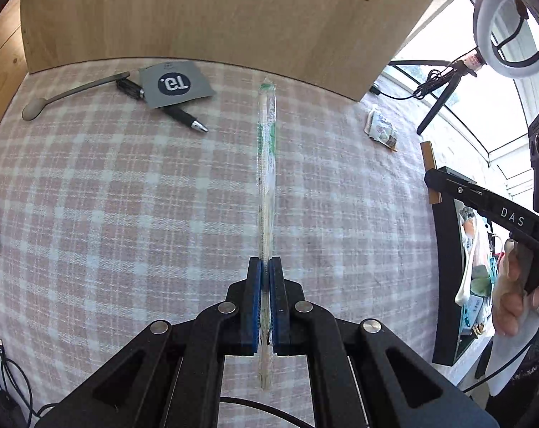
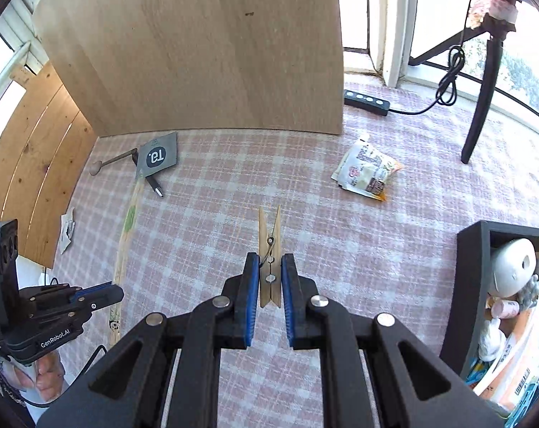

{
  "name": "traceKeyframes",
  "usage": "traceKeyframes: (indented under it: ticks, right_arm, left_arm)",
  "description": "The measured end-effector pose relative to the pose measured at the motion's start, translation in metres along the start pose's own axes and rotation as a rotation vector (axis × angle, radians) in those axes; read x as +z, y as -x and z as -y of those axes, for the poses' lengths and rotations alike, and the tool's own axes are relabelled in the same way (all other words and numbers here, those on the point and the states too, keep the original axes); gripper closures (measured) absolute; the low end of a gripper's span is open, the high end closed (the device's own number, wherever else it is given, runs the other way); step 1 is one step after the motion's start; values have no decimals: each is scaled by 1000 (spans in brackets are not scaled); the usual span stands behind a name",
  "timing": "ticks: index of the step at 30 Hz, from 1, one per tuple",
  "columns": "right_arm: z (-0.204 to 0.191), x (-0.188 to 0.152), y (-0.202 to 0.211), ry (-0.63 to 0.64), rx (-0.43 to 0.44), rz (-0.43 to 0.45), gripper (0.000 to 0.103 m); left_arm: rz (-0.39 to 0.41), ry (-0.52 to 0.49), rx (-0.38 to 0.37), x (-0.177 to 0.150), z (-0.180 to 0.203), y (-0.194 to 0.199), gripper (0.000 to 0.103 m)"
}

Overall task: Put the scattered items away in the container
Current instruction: 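Carry the chopsticks and clothespin over the tray and open both grippers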

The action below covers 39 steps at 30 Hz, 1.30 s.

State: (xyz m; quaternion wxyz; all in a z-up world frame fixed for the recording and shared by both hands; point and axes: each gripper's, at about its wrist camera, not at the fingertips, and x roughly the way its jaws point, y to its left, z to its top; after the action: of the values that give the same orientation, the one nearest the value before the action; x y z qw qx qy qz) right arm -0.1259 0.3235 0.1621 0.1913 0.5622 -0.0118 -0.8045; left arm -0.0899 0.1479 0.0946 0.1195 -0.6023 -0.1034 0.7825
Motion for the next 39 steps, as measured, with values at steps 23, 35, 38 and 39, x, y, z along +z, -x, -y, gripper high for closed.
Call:
traceKeyframes:
  ticks: [23, 35, 38, 39]
  right_arm:
    - [273, -158, 182, -508, -298, 178, 90]
    - [281, -176, 215, -533, -351, 249, 61]
    - [277, -172, 214, -532, -335, 255, 61]
    - [274, -170, 214, -528, -329, 256, 61]
  left_arm:
    - [-128, -525, -305, -2, 344, 9, 100]
    - [-86, -595, -238, -18, 378, 11, 69]
    - [-75, -557, -229, -12, 360, 16, 69]
    - [-70, -549, -220, -11, 353, 18, 69]
